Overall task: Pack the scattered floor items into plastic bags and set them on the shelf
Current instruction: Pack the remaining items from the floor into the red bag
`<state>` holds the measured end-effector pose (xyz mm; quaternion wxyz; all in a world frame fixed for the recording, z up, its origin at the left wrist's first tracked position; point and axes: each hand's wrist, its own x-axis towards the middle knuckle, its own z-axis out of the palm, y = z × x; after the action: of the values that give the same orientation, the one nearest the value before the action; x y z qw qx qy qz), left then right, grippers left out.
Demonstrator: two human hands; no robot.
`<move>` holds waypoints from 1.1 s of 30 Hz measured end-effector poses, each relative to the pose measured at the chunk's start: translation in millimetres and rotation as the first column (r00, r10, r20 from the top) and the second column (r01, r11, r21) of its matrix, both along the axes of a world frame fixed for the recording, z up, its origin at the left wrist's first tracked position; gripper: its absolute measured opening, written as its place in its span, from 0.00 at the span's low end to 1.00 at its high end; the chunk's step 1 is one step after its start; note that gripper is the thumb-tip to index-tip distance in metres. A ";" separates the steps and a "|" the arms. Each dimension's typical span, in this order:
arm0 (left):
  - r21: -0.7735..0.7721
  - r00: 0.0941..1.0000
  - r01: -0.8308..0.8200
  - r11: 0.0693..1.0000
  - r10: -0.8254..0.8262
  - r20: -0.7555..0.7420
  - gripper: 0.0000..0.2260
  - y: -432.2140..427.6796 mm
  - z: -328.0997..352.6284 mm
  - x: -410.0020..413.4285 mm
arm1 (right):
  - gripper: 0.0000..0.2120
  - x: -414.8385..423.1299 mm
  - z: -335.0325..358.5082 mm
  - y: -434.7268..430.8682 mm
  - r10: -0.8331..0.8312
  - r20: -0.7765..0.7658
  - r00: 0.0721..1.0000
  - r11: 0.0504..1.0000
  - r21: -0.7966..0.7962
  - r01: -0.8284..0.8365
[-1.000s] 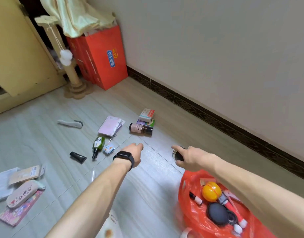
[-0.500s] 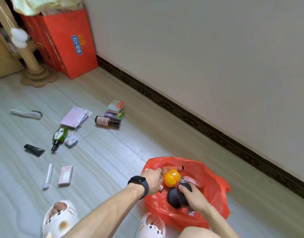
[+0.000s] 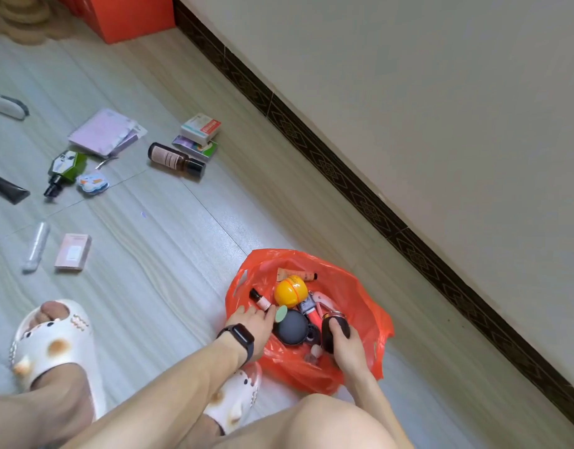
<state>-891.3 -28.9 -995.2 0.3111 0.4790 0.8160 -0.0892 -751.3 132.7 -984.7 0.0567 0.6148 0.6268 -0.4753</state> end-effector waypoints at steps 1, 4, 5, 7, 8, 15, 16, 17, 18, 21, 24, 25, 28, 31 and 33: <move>-0.042 0.998 0.050 0.998 -0.051 -0.022 0.31 -3.1 0.4 0.2 | 0.19 -1.5 1.0 1.5 0.033 0.055 0.998 0.998 0.056 -0.036; -0.130 0.980 0.181 0.975 -0.190 -0.062 0.23 -9.2 5.3 3.2 | 0.22 -1.9 -6.5 7.1 0.135 0.181 0.974 0.982 0.109 -0.156; -0.130 0.974 0.206 0.970 -0.216 -0.072 0.22 -10.5 8.1 3.5 | 0.25 -1.5 -9.5 8.3 0.200 0.211 0.957 0.970 0.091 -0.223; -0.127 0.965 0.234 0.964 -0.246 -0.092 0.21 -12.0 14.3 4.0 | 0.35 1.7 -14.3 7.6 0.402 0.297 0.866 0.905 0.019 -0.426; -0.122 0.961 0.245 0.962 -0.257 -0.098 0.20 -12.6 17.9 3.7 | 0.38 3.0 -14.3 5.1 0.499 0.343 0.795 0.849 -0.012 -0.528; -0.012 0.985 0.146 0.989 -0.146 -0.086 0.20 -9.3 63.2 -37.2 | 0.30 -28.7 35.1 -10.5 0.723 0.350 0.595 0.617 0.061 -0.785; 0.006 0.988 0.116 0.993 -0.115 -0.102 0.19 -8.6 75.8 -52.5 | 0.28 -39.4 47.0 -13.5 0.754 0.326 0.570 0.575 0.094 -0.813; 0.022 0.987 0.091 0.996 -0.087 -0.134 0.18 -7.9 88.3 -69.2 | 0.27 -50.7 59.5 -16.7 0.783 0.309 0.539 0.529 0.124 -0.840; 0.036 0.981 0.071 0.997 -0.063 -0.181 0.18 -10.3 102.4 -87.7 | 0.26 -64.2 73.3 -21.2 0.810 0.297 0.505 0.477 0.165 -0.863; 0.023 0.944 0.030 0.999 -0.020 -0.329 0.18 -32.0 147.4 -145.3 | 0.22 -109.1 114.8 -38.1 0.874 0.278 0.398 0.319 0.289 -0.903; 0.014 0.891 0.007 1.000 0.000 -0.455 0.15 -75.9 184.2 -199.0 | 0.19 -159.3 152.2 -60.0 0.915 0.279 0.292 0.192 0.337 -0.922; 0.021 0.879 -0.011 1.000 0.019 -0.476 0.14 -95.7 192.9 -214.6 | 0.19 -177.6 162.8 -70.6 0.924 0.282 0.258 0.160 0.327 -0.931; 0.072 0.880 -0.140 0.988 0.157 -0.449 0.17 -157.5 202.8 -248.7 | 0.20 -228.1 180.5 -105.0 0.945 0.316 0.080 0.008 0.223 -0.975; 0.045 0.863 -0.300 0.953 0.291 -0.413 0.17 -223.4 181.8 -270.8 | 0.25 -272.8 167.8 -151.9 0.903 0.398 -0.161 -0.207 0.075 -0.975; -0.013 0.858 -0.399 0.917 0.368 -0.359 0.19 -261.4 149.2 -277.6 | 0.28 -296.1 143.9 -184.1 0.866 0.425 -0.262 -0.302 0.028 -0.953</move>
<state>-1168.9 -290.3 -846.0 0.1933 0.2693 0.9323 -0.1447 -1047.4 -51.4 -840.8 0.3668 -0.0702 0.9267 -0.0430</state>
